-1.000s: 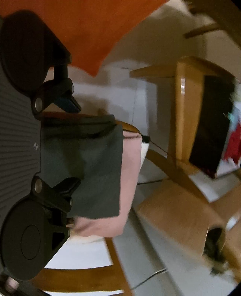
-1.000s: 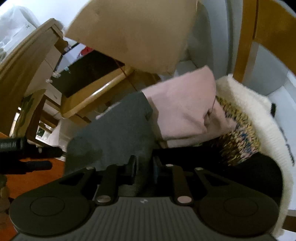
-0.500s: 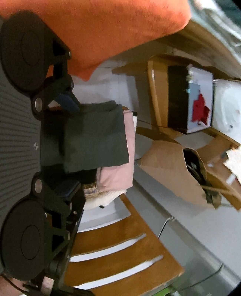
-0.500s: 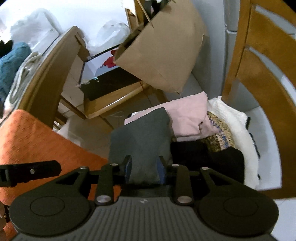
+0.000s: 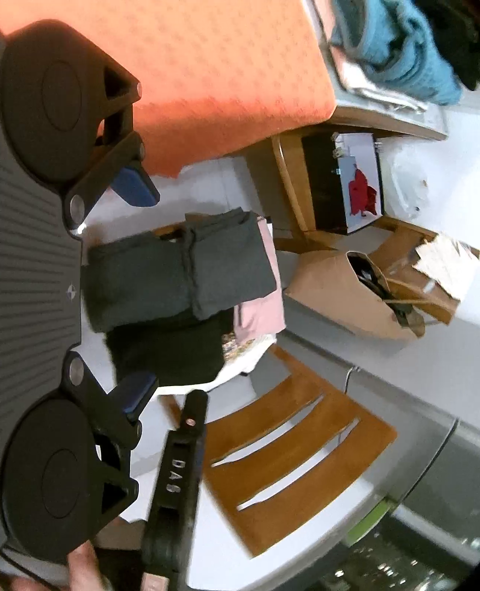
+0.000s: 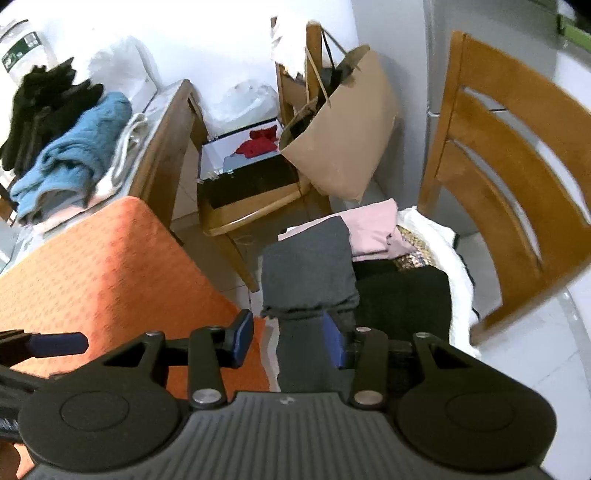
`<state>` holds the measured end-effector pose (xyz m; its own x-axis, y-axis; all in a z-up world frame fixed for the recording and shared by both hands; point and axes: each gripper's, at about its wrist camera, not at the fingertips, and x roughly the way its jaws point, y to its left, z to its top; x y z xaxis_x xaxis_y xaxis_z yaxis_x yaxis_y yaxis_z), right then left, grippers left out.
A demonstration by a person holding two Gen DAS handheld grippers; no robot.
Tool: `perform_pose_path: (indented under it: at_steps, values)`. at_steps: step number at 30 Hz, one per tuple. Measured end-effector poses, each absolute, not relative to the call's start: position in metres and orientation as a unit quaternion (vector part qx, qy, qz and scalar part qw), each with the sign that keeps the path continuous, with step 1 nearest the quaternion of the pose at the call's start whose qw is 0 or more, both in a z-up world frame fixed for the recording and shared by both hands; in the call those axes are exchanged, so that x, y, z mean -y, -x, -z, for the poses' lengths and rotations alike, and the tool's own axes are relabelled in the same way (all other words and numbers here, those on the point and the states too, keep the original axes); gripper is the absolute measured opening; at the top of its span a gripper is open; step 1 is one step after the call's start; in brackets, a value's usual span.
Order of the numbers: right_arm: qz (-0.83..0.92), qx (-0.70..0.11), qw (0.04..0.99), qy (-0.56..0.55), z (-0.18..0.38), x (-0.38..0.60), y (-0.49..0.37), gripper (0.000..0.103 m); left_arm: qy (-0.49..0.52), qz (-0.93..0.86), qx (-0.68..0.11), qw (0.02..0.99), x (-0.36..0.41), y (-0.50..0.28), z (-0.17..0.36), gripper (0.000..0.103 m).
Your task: Fold clothes
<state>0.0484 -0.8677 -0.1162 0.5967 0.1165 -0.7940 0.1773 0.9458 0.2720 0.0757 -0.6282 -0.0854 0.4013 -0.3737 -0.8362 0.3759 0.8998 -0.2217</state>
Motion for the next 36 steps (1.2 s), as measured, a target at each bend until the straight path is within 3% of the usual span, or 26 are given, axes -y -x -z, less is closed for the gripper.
perform_pose_path:
  at_steps: [11,15,20,27,36]
  values:
    - [0.045,-0.431,0.888,-0.154,0.069,0.794,0.064,0.059,-0.055,0.236,-0.481,0.842,0.573,0.011,0.044,0.1]
    - [0.037,-0.43,0.891,-0.142,0.053,0.771,0.089,0.083,-0.067,0.227,-0.479,0.845,0.553,0.027,0.031,0.102]
    - [0.023,-0.421,0.898,-0.123,0.031,0.751,0.105,0.103,-0.07,0.196,-0.473,0.856,0.528,0.041,0.016,0.103]
    - [-0.009,-0.427,0.899,-0.098,0.018,0.727,0.103,0.103,-0.089,0.128,-0.453,0.878,0.494,0.054,0.006,0.103]
    - [-0.033,-0.421,0.904,-0.072,0.011,0.667,0.095,0.103,-0.04,0.096,-0.459,0.882,0.421,0.056,0.006,0.103]
